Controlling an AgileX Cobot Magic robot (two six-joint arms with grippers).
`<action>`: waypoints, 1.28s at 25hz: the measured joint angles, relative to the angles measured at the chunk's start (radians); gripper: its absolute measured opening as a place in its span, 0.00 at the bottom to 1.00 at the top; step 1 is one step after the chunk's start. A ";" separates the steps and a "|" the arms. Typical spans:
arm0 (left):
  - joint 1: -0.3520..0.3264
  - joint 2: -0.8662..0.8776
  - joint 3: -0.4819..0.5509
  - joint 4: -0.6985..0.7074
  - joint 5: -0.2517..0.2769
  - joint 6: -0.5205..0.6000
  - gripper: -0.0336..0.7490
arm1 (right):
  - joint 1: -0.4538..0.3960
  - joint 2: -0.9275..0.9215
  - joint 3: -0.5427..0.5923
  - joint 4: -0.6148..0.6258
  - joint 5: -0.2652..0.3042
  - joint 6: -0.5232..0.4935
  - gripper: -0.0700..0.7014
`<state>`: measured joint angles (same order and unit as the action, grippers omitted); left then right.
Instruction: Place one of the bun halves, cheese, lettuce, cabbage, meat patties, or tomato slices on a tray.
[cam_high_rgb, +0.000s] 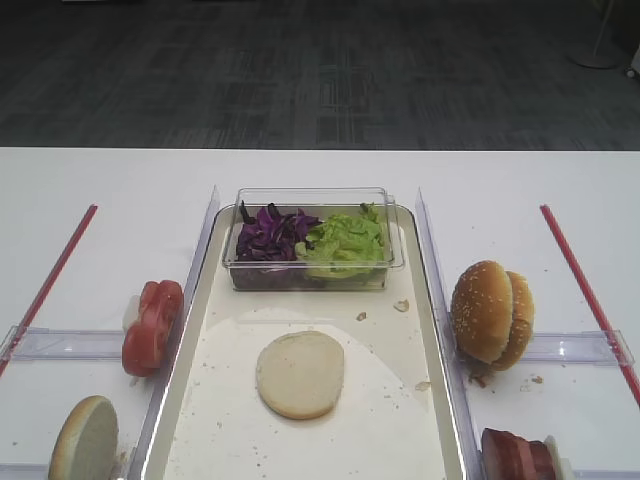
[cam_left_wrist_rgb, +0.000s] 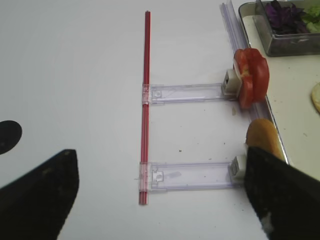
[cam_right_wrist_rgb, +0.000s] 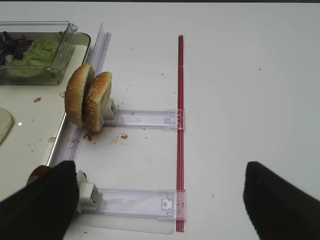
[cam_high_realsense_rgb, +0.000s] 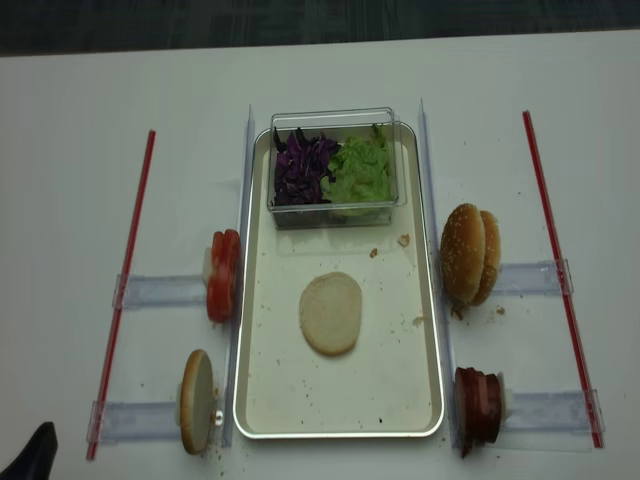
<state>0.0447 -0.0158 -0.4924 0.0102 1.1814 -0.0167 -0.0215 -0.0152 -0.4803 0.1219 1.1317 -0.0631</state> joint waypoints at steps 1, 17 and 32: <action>0.000 0.000 0.000 0.000 0.000 0.000 0.83 | 0.000 0.000 0.000 0.000 0.000 0.000 0.97; 0.000 0.000 0.001 0.005 0.000 0.000 0.83 | 0.000 0.000 0.000 0.000 0.000 0.000 0.97; 0.000 0.000 0.001 0.005 0.000 0.000 0.83 | 0.000 0.000 0.000 0.000 0.000 0.000 0.97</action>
<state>0.0447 -0.0158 -0.4911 0.0153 1.1814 -0.0164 -0.0215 -0.0152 -0.4803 0.1219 1.1317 -0.0631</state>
